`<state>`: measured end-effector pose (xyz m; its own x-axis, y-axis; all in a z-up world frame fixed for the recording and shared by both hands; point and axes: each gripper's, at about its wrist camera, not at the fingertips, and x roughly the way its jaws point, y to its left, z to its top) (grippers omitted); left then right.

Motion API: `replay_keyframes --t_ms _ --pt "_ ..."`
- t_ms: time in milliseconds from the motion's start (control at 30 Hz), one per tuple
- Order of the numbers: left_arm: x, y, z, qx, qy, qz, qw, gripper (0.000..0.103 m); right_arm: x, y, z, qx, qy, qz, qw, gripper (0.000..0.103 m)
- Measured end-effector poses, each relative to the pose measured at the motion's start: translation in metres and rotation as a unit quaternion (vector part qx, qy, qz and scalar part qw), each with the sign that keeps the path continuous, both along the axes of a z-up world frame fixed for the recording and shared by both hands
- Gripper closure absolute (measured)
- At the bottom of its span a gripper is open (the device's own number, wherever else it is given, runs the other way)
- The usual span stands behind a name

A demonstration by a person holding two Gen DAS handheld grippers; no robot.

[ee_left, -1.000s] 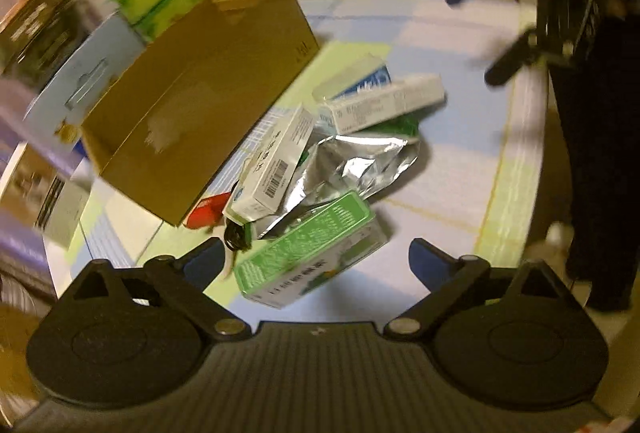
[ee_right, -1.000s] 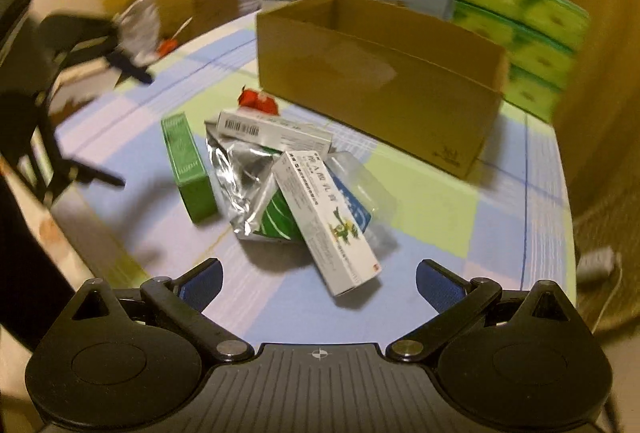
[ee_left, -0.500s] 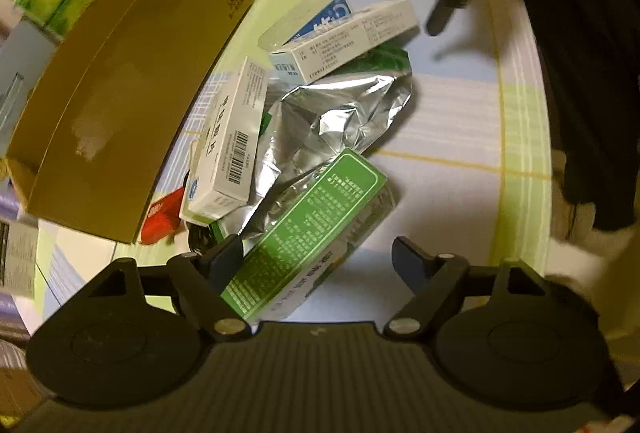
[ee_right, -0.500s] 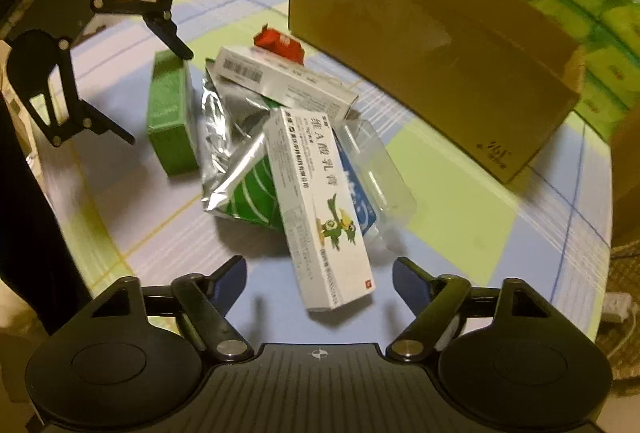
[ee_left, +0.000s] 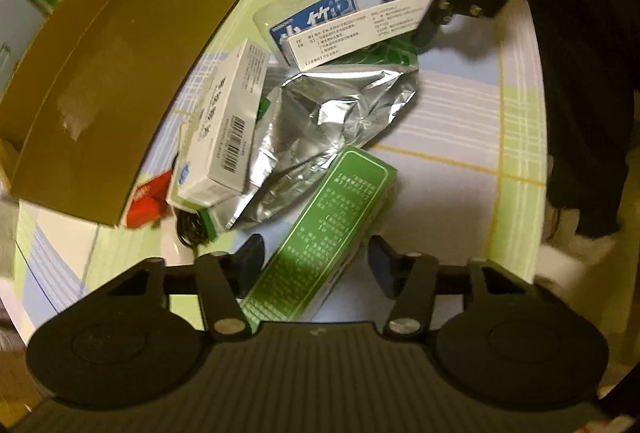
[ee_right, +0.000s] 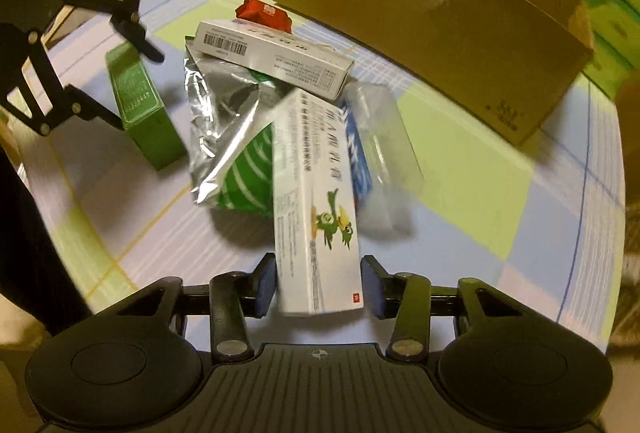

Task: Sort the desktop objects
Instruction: 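Grasp the green-and-white box with left while right approaches the long white box, then lift the green box with left while right closes on the long white box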

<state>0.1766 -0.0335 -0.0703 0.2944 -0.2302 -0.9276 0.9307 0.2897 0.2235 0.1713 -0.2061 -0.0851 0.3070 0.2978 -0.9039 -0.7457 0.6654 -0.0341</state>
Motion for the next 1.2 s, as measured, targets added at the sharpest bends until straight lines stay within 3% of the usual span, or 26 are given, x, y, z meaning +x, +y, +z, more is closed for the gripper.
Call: replay_keyframes --t_ms 133,233,367,500,600,700,933,1100,1200 --pt "-0.010 -0.002 0.002 -0.007 0.028 0.052 0.9982 0.067 -0.016 -0.009 0.009 0.017 0.020 -0.061 0.998 0.061" --pt "-0.019 -0.001 0.004 -0.028 0.044 0.124 0.9909 0.067 -0.033 -0.014 0.014 0.014 0.015 -0.111 0.994 0.061" --pt "-0.028 0.005 0.006 -0.071 0.062 0.226 0.9696 0.067 -0.051 -0.019 0.011 0.012 -0.004 -0.172 0.985 0.061" --pt "-0.034 0.006 0.006 -0.105 0.059 0.281 0.9521 0.067 -0.064 -0.019 0.000 0.036 -0.005 -0.203 0.979 0.061" --pt "-0.041 0.005 0.004 -0.121 0.057 0.290 0.9475 0.066 -0.070 -0.021 -0.005 0.059 0.005 -0.213 0.975 0.055" --pt "-0.049 0.004 0.003 -0.123 0.045 0.270 0.9538 0.063 -0.075 -0.024 -0.003 0.072 0.003 -0.217 0.974 0.041" --pt "-0.046 0.006 -0.001 -0.118 0.043 0.265 0.9559 0.063 -0.069 -0.036 -0.004 0.106 0.008 -0.259 0.960 0.040" --pt "-0.035 0.014 -0.008 -0.120 0.065 0.297 0.9452 0.066 -0.067 -0.041 -0.003 0.120 0.004 -0.273 0.954 0.040" --pt "-0.031 0.020 -0.009 -0.140 0.083 0.343 0.9250 0.072 -0.065 -0.041 -0.004 0.121 -0.001 -0.280 0.952 0.040"
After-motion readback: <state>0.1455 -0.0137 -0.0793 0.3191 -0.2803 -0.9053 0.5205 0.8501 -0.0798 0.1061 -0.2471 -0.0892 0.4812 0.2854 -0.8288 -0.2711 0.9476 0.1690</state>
